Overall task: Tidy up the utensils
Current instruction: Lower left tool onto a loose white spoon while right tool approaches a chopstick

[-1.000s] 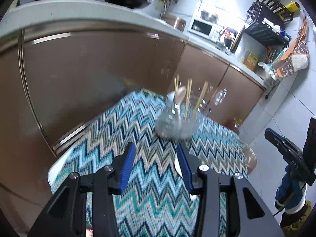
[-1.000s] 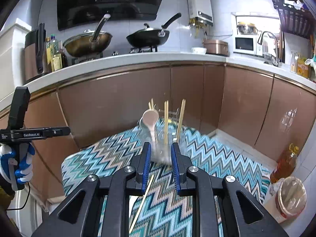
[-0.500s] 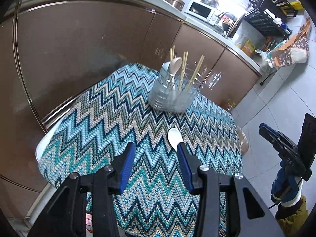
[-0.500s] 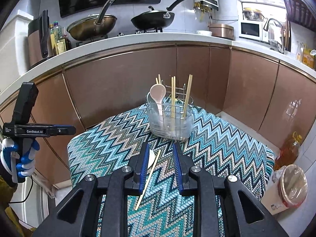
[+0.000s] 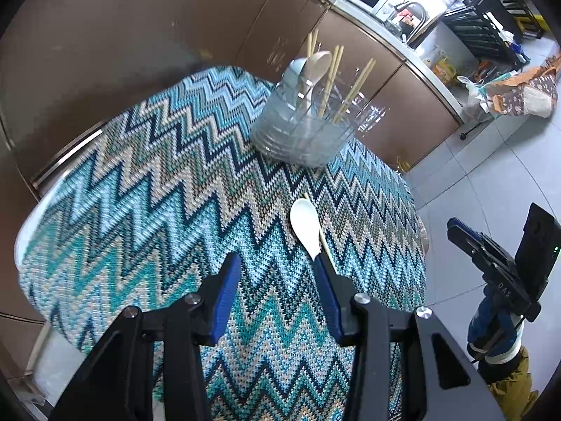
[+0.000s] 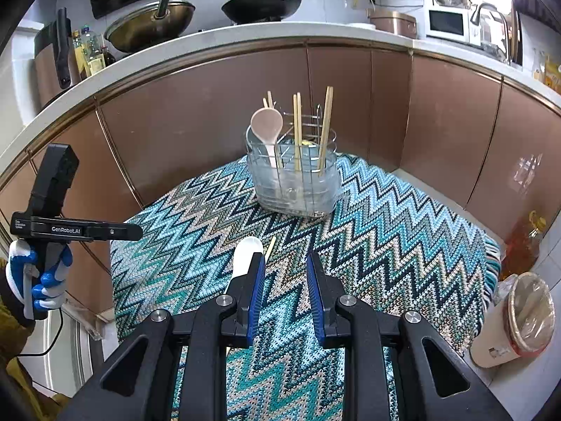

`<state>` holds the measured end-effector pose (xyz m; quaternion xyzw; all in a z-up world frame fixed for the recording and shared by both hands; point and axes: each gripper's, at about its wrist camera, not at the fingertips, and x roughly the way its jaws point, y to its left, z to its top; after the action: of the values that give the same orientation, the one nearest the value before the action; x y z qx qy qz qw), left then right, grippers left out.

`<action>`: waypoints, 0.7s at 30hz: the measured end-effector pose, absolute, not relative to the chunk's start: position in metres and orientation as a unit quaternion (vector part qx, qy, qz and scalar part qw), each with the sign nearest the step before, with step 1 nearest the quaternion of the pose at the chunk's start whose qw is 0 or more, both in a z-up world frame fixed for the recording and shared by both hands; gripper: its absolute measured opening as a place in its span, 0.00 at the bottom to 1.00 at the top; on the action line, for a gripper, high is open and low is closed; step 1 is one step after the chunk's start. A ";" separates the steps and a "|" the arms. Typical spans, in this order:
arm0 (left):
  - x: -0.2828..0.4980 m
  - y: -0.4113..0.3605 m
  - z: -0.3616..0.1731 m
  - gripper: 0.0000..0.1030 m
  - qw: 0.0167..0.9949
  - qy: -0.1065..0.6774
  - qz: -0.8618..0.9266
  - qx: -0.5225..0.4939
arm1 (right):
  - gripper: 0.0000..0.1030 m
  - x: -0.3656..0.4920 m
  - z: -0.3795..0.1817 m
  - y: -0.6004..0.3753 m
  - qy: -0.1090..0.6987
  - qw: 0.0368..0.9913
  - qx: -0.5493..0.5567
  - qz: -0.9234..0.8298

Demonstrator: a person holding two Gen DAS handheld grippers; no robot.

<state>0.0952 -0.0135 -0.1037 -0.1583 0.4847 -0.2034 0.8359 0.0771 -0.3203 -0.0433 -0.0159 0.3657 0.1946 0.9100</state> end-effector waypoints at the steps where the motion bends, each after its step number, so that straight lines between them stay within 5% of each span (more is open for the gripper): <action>1: 0.097 -0.014 -0.106 0.41 0.834 0.487 -0.205 -0.160 | 0.24 0.080 -0.047 -0.321 0.369 0.908 -0.016 0.195; 21: 0.191 -0.087 -0.165 0.40 0.779 0.544 -0.265 -0.165 | 0.24 0.141 -0.097 -0.311 0.457 0.861 -0.021 0.221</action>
<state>0.1906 -0.0867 -0.1649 -0.1650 0.5442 -0.2647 0.7788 0.1406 -0.3112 -0.0969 -0.0215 0.4570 0.2211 0.8613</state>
